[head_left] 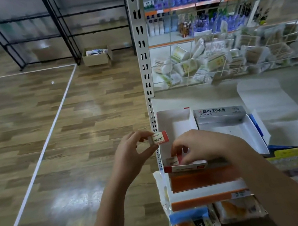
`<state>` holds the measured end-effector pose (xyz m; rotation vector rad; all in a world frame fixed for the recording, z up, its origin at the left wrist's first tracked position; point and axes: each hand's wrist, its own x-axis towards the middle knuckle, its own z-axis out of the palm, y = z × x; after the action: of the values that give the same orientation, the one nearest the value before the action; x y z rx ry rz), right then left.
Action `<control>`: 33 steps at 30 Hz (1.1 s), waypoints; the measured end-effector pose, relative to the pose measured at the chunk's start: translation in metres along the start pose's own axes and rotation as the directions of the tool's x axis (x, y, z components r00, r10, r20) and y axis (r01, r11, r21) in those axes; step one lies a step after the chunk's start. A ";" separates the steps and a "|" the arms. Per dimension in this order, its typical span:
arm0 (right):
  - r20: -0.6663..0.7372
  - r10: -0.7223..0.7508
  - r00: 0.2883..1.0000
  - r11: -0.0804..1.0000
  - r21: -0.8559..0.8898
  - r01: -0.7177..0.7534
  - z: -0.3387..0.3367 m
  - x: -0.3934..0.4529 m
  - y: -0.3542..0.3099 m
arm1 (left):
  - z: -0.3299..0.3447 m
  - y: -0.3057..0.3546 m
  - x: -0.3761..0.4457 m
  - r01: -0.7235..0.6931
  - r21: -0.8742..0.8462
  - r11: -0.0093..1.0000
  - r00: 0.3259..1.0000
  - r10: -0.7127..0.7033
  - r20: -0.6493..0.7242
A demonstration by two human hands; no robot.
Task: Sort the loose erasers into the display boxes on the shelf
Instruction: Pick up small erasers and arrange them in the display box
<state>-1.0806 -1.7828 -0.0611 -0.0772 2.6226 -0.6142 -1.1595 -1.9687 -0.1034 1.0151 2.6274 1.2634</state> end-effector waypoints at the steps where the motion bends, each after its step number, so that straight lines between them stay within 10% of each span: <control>1: 0.019 0.001 1.000 1.000 0.008 -0.001 0.000 0.000 0.000 | 0.000 0.000 0.000 -0.001 0.000 1.000 1.000 0.001 0.003; 14: -0.367 0.212 0.906 0.975 0.138 -0.173 -0.031 -0.044 0.024 | -0.007 0.044 0.009 -0.102 0.163 0.981 0.970 0.061 0.236; 33: -0.244 0.416 0.876 0.908 0.161 -0.387 -0.004 -0.021 0.042 | 0.032 0.076 0.025 -0.272 0.348 0.897 0.781 -0.006 0.624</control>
<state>-1.0618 -1.7398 -0.0674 0.6171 2.7356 -0.6493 -1.1279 -1.8988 -0.0646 1.4021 2.3413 0.2489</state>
